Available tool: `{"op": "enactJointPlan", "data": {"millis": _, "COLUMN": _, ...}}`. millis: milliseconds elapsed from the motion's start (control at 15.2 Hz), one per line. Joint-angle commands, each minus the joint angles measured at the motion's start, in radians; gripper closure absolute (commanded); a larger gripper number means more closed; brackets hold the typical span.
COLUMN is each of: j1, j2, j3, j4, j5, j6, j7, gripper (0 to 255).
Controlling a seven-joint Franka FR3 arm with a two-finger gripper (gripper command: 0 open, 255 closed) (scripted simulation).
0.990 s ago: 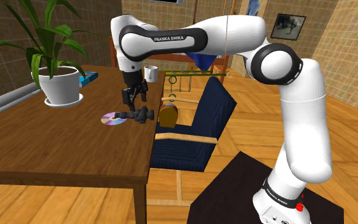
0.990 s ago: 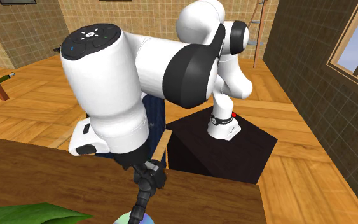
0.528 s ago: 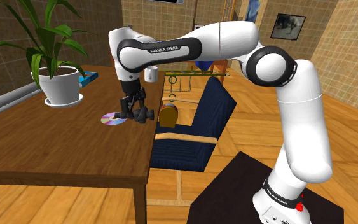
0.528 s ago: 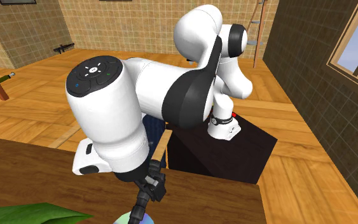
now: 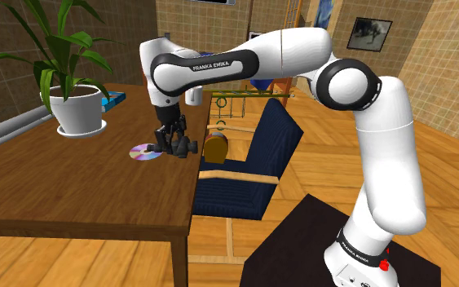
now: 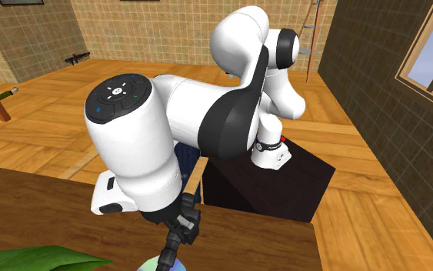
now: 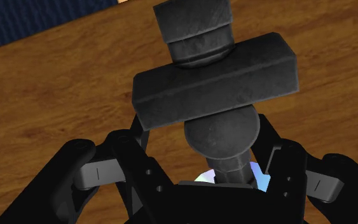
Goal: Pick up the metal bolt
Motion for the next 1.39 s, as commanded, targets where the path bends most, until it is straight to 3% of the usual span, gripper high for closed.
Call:
{"op": "enactJointPlan", "data": {"millis": 0, "j1": -0.001, "j2": 0.001, "j3": -0.001, "j4": -0.001, "j5": -0.001, "j6": 0.000, "j7": 0.000, "gripper": 255}}
{"op": "enactJointPlan", "data": {"millis": 198, "j1": -0.001, "j2": 0.001, "j3": -0.001, "j4": -0.001, "j5": -0.001, "j6": 0.001, "j7": 0.000, "gripper": 255}}
{"op": "enactJointPlan", "data": {"millis": 1320, "j1": 0.024, "j2": 0.025, "j3": 0.000, "j4": 0.241, "j5": -0.004, "j6": -0.216, "j7": -0.018, "gripper": 255}}
